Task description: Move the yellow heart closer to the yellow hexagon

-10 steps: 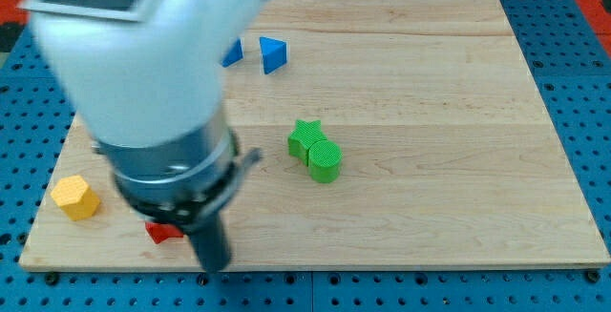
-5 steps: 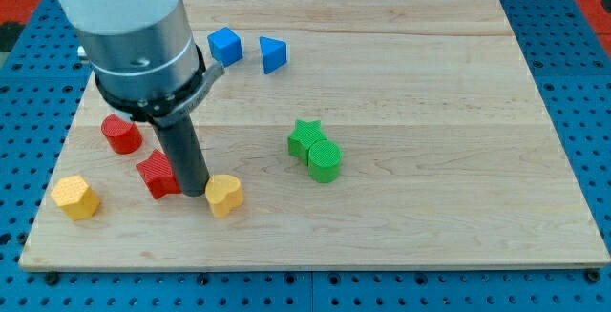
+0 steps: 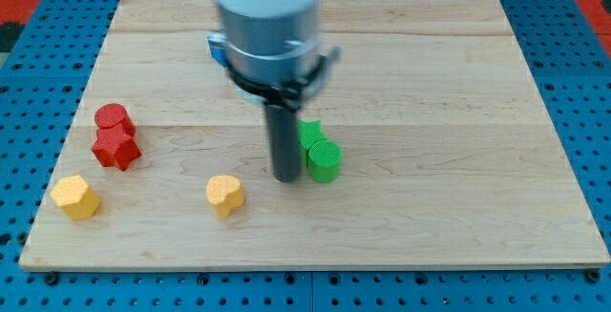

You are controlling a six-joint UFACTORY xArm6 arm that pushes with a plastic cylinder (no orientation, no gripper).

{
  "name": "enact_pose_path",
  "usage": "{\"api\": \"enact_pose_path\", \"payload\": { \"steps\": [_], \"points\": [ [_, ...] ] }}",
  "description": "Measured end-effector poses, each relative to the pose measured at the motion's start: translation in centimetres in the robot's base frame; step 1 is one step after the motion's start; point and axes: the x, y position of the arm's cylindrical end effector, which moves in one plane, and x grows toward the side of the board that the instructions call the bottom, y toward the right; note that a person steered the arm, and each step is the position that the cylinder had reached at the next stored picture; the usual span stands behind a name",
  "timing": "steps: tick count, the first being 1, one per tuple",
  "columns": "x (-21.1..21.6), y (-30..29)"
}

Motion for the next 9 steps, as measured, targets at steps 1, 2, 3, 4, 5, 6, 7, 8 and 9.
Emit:
{"api": "enact_pose_path", "payload": {
  "steps": [1,2,3,4,5,6,7,8,9],
  "points": [
    [1.1,-5.4],
    [-0.7,-13.2],
    [-1.2,-10.9],
    [0.1,-7.2],
    [1.2,-10.2],
    [1.2,-13.7],
    [1.2,-18.5],
    [1.2,-18.1],
    [1.2,-11.3]
  ]
}}
